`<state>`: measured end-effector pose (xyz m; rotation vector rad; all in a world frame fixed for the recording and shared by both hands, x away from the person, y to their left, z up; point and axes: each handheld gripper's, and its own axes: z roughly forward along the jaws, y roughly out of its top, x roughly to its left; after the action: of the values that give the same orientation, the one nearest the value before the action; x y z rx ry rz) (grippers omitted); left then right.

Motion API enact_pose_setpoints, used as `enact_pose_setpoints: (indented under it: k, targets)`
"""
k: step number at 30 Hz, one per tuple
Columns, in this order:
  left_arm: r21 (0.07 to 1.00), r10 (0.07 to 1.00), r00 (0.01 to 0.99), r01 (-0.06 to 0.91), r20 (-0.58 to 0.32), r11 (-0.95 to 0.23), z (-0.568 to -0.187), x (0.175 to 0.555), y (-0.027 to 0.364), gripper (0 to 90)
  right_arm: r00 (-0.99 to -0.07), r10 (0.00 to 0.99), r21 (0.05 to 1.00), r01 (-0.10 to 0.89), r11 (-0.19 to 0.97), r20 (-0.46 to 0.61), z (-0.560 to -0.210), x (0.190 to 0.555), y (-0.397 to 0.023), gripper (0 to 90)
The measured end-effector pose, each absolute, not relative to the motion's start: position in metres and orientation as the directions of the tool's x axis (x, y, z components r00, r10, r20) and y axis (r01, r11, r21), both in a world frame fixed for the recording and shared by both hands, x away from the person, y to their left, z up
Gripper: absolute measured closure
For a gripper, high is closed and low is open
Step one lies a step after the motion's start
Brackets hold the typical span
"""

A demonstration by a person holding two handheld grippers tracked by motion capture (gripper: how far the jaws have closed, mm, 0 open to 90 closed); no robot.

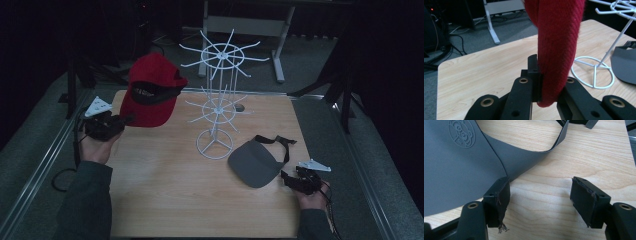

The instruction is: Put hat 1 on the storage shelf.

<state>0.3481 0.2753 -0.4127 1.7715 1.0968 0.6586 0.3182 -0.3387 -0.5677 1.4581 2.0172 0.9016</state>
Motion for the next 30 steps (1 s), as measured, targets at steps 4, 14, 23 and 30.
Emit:
enact_pose_setpoints:
  k: [4, 14, 23, 30]
  targets:
    - [0.909, 0.889, 0.457, 0.380, -0.026, -0.169, -0.407, 0.348, 0.275, 86.0, -0.309, 0.951, 0.749, 0.628, 0.210, -0.008, -0.568, 0.318, -0.339, 32.2]
    - [0.931, 0.892, 0.451, 0.337, -0.030, -0.139, -0.393, 0.345, 0.275, 86.0, -0.311, 0.950, 0.748, 0.630, 0.211, -0.006, -0.568, 0.318, -0.338, 31.7]
    - [0.941, 0.890, 0.454, 0.320, -0.049, -0.112, -0.386, 0.343, 0.276, 86.0, -0.311, 0.950, 0.748, 0.629, 0.211, -0.007, -0.568, 0.318, -0.338, 31.7]
    - [0.950, 0.880, 0.472, 0.297, -0.060, -0.095, -0.379, 0.341, 0.274, 85.9, -0.311, 0.950, 0.749, 0.628, 0.211, -0.007, -0.568, 0.318, -0.338, 31.7]
